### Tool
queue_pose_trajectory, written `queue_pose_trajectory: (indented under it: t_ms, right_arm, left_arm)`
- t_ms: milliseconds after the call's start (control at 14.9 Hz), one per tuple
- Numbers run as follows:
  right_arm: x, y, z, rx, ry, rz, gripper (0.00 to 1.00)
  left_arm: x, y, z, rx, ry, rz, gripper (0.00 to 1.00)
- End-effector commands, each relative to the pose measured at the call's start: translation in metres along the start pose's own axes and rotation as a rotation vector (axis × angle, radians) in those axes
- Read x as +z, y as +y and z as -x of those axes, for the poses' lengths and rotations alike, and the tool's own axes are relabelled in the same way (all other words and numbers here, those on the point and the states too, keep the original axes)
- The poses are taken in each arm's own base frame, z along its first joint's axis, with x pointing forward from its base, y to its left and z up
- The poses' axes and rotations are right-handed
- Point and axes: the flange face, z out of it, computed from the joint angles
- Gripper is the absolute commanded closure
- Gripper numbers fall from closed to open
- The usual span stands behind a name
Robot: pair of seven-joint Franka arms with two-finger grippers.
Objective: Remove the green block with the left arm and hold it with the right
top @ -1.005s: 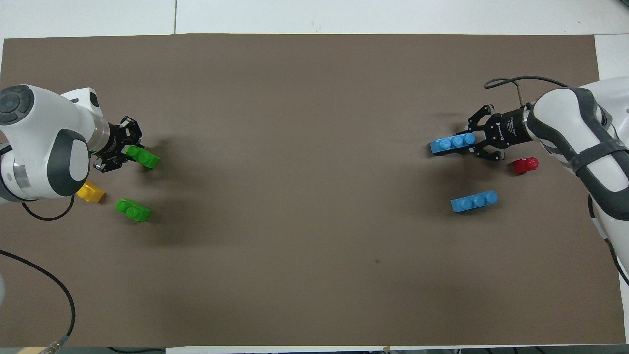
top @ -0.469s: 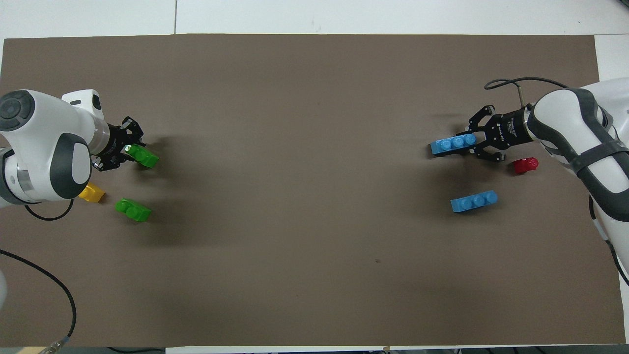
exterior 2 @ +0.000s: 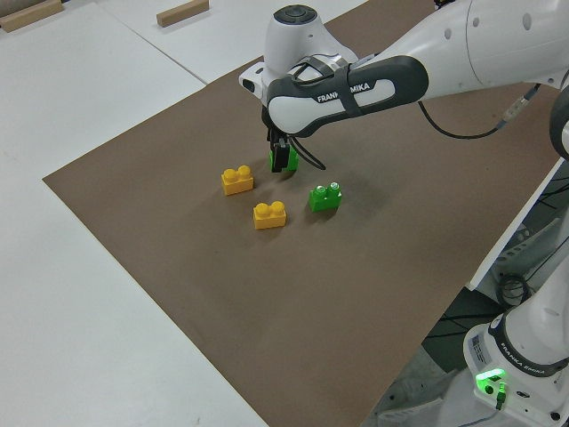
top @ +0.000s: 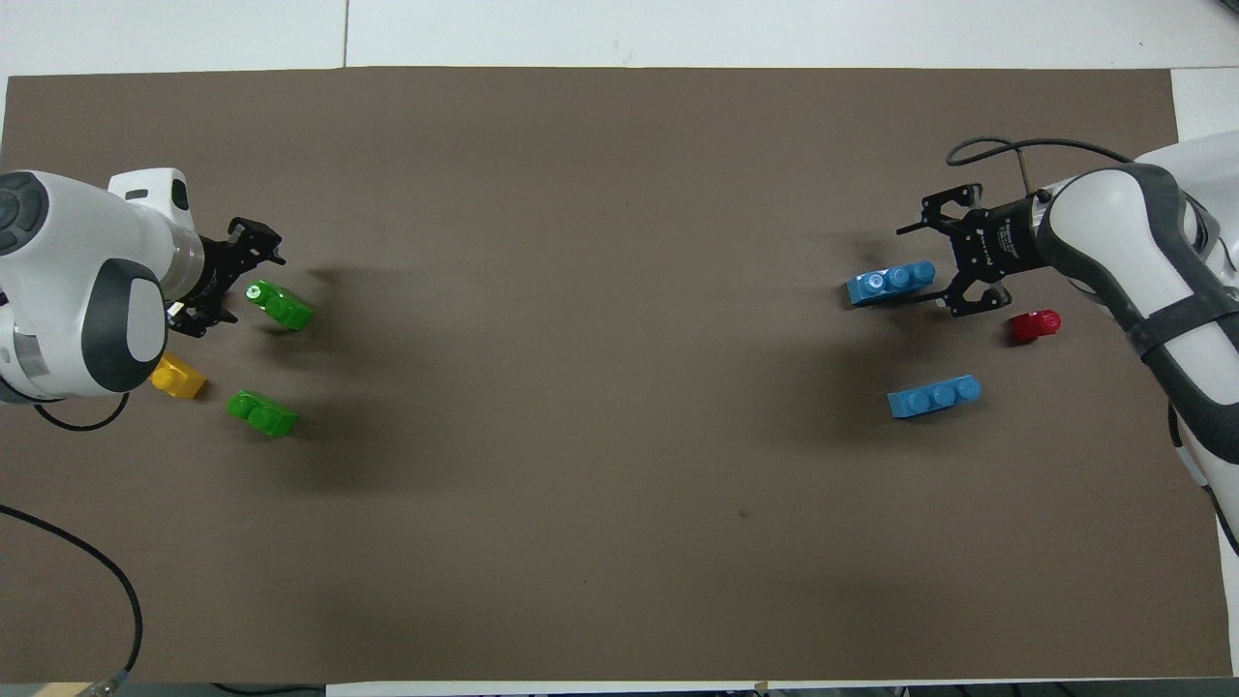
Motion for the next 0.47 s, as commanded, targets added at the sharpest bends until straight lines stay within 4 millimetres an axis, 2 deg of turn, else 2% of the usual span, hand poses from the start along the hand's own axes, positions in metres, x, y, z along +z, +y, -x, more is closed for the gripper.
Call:
queue_pose_trajectory:
  t_ms: [0, 201, 402]
  right_arm:
    - [-0.034, 0.006, 0.016, -0.073, 0.083, 0.029, 0.06]
    - [-0.066, 0.006, 0.035, -0.267, 0.176, 0.067, 0.04]
    - [-0.091, 0.005, 0.050, -0.441, 0.227, 0.106, 0.03]
  left_arm:
    - [-0.047, -0.002, -0.002, 0.048, 0.007, -0.002, 0.00]
    - [-0.091, 0.004, -0.007, 0.251, -0.022, -0.036, 0.00]
    - [-0.133, -0.002, -0.001, 0.482, -0.031, -0.051, 0.00]
